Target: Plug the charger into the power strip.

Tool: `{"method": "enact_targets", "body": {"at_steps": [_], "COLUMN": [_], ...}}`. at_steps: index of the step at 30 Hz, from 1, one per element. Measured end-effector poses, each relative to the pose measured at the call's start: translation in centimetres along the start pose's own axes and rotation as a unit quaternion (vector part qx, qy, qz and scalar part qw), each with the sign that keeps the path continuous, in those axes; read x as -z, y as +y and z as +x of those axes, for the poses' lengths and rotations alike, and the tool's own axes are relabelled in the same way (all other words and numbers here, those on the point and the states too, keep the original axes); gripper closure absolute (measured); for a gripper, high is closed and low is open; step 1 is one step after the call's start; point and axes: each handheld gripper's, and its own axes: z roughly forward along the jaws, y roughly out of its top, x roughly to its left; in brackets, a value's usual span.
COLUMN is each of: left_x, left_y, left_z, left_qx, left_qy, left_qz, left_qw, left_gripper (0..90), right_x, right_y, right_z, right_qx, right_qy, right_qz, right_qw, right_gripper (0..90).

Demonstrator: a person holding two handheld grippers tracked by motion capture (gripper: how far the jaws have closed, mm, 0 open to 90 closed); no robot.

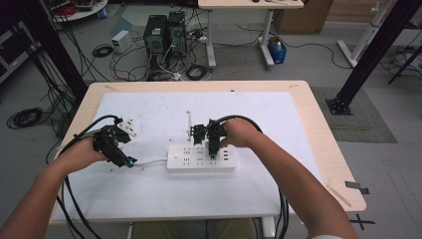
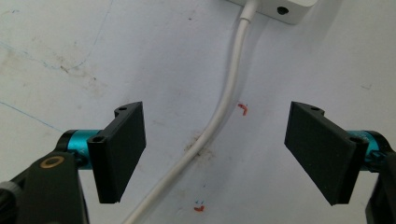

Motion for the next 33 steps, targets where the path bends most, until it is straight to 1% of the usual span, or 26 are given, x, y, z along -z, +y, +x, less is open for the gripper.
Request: {"method": "enact_targets", "body": {"at_steps": [2,3,5,6,7,9,11,13,16,17,18,21,24,27,29,33], "left_x": [0.1,0.2,0.3,0.3,0.3,0.3,0.2,0.1,-0.1,0.0,-0.1,-0.1,0.0,0.0,0.1,0.1], "left_y": [-0.1,-0.1,0.0,0.0,0.0,0.1,0.1,0.2,0.3,0.3,0.4,0.5,0.4,0.3,0.3,0.4], "left_z": [0.1,0.2,0.2,0.2,0.2,0.2,0.2,0.2,0.3,0.4,0.4,0.4,0.4,0.4,0.4,0.3], "left_qx": [0.002,0.000,0.001,0.005,0.003,0.002,-0.004,-0.002,0.002,-0.002,0.002,-0.001,0.000,0.003,0.001,0.001], "left_qy": [-0.001,-0.001,-0.001,0.000,-0.001,-0.002,-0.003,-0.004,-0.005,-0.006,-0.006,-0.007,-0.007,-0.007,-0.006,-0.007], "left_qz": [-0.002,0.001,-0.003,-0.006,-0.007,-0.005,-0.001,-0.002,-0.008,-0.004,-0.010,-0.011,-0.014,-0.016,-0.015,-0.014], "left_qw": [1.0000,1.0000,1.0000,1.0000,1.0000,1.0000,1.0000,1.0000,1.0000,1.0000,0.9999,0.9999,0.9999,0.9998,0.9999,0.9999], "left_gripper": [20.7,20.7,20.7,20.7,20.7,20.7,20.7,20.7,20.7,20.7,20.7,20.7,20.7,20.7,20.7,20.7], "right_x": [0.0,0.0,0.0,0.0,0.0,-0.1,-0.1,-0.1,-0.1,-0.1,-0.1,-0.2,-0.2,-0.2,-0.3,-0.4], "right_y": [-0.1,-0.1,-0.2,-0.2,-0.3,-0.3,-0.4,-0.3,-0.2,-0.2,-0.1,0.1,0.1,0.0,-0.1,-0.2], "right_z": [-0.2,-0.3,-0.7,-0.9,-1.0,-1.3,-1.4,-1.2,-0.5,-0.5,-0.3,0.1,0.1,-0.2,-0.4,-0.9], "right_qx": [-0.004,-0.008,-0.017,-0.018,-0.025,-0.027,-0.027,-0.024,-0.016,-0.008,-0.008,0.000,-0.001,-0.004,-0.009,-0.011], "right_qy": [0.006,0.011,0.023,0.029,0.034,0.041,0.045,0.039,0.020,0.016,0.013,-0.001,-0.001,0.006,0.015,0.029], "right_qz": [-0.002,-0.002,-0.005,-0.007,-0.007,-0.011,-0.014,-0.012,-0.008,-0.010,-0.005,0.000,0.001,-0.002,-0.005,-0.012], "right_qw": [1.0000,0.9999,0.9996,0.9994,0.9991,0.9987,0.9985,0.9989,0.9996,0.9998,0.9999,1.0000,1.0000,1.0000,0.9998,0.9994], "right_gripper": [62.8,62.8,62.8,62.8,62.8,62.7,62.8,62.8,62.8,62.8,62.8,62.8,62.8,62.8,62.8,62.8]}}
